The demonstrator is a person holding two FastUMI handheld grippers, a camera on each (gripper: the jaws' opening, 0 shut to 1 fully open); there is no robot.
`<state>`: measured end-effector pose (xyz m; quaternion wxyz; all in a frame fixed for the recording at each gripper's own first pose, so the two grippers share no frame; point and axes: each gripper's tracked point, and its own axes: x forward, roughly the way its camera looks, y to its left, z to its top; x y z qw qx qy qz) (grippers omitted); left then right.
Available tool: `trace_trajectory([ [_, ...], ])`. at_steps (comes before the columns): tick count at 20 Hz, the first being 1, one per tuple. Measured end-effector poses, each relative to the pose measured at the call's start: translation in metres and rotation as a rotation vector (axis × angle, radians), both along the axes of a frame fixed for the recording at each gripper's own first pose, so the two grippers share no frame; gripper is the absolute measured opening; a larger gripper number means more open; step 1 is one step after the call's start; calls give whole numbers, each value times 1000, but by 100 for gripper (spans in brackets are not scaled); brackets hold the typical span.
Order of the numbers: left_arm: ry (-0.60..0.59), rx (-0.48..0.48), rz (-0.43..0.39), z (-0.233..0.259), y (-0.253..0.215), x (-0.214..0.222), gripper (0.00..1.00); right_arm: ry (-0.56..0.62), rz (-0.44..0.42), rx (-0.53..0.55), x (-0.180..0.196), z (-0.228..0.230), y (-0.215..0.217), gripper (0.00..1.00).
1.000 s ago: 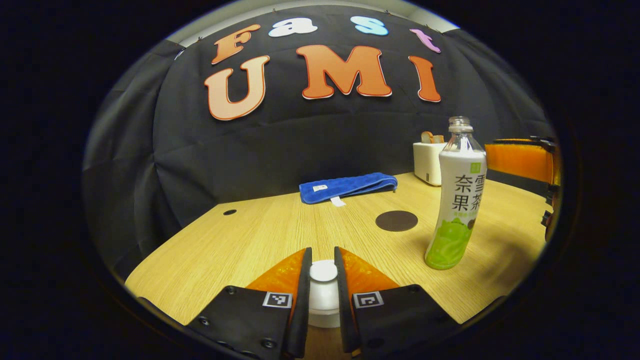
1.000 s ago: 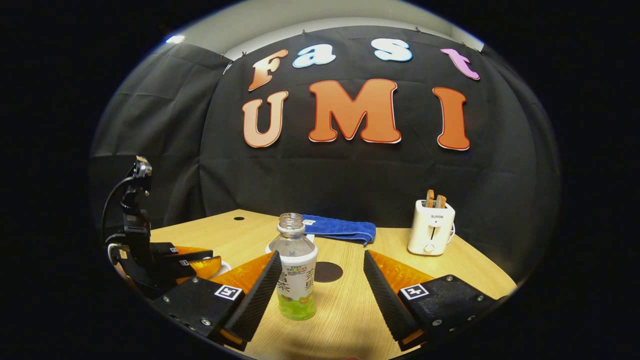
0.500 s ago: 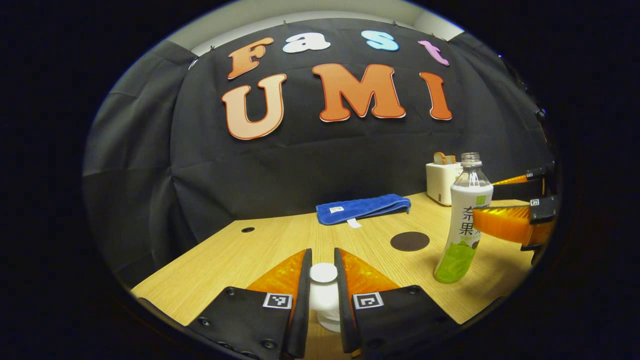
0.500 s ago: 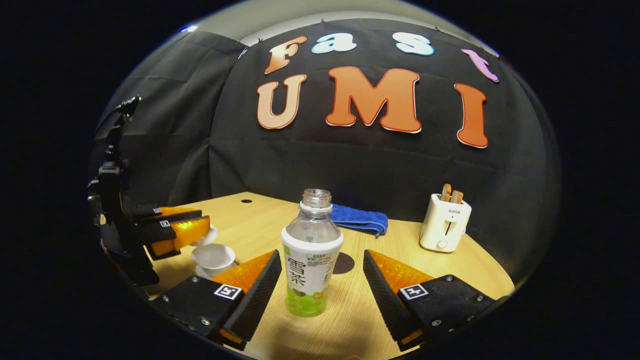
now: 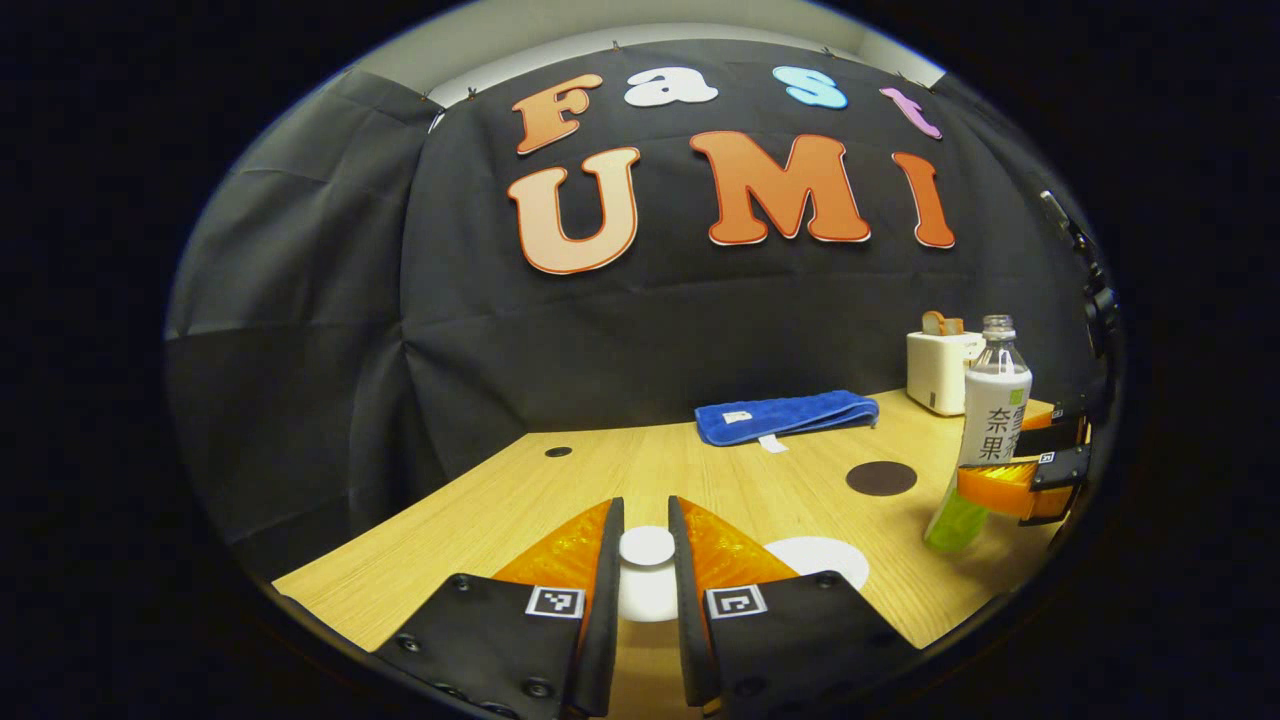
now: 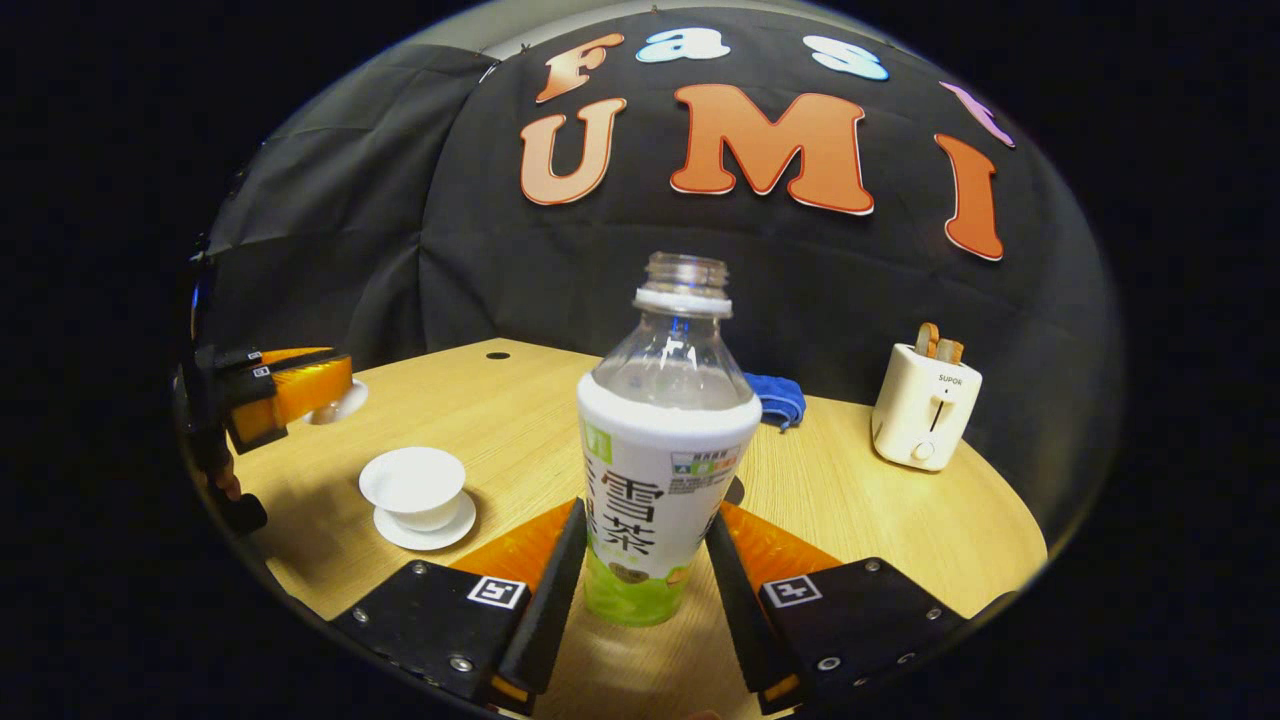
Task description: Open the teacup lid with one hand, grasp the water bottle and pour water into the teacup with the other hand; after pouring, place the water bottle on the coaster and then close the teacup lid.
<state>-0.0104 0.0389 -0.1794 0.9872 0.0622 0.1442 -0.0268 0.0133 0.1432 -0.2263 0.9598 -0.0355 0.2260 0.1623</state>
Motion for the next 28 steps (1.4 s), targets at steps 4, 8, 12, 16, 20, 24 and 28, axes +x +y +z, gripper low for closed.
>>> trace_trajectory([
  [4, 0, -13, 29, -2, 20, -3, 30, -6, 18, -53, 3, 2, 7, 66],
  [8, -5, -19, 45, -3, 35, -3, 30, -65, 51, -218, 8, 8, 10, 65],
  [12, -8, -34, 64, -6, 52, -2, 30, -149, 76, -408, 14, 17, 12, 64],
  [16, -8, -49, 83, -8, 65, -2, 30, -197, 98, -558, 20, 22, 17, 64],
  [20, -13, -47, 77, -9, 79, 4, 30, -271, 149, -709, 24, 32, 30, 64],
  [24, -15, -41, 74, -7, 95, 11, 30, -323, 233, -866, 21, 29, 47, 64],
  [28, -22, -29, 82, -9, 107, 14, 30, -332, 290, -954, 20, 13, 61, 64],
])
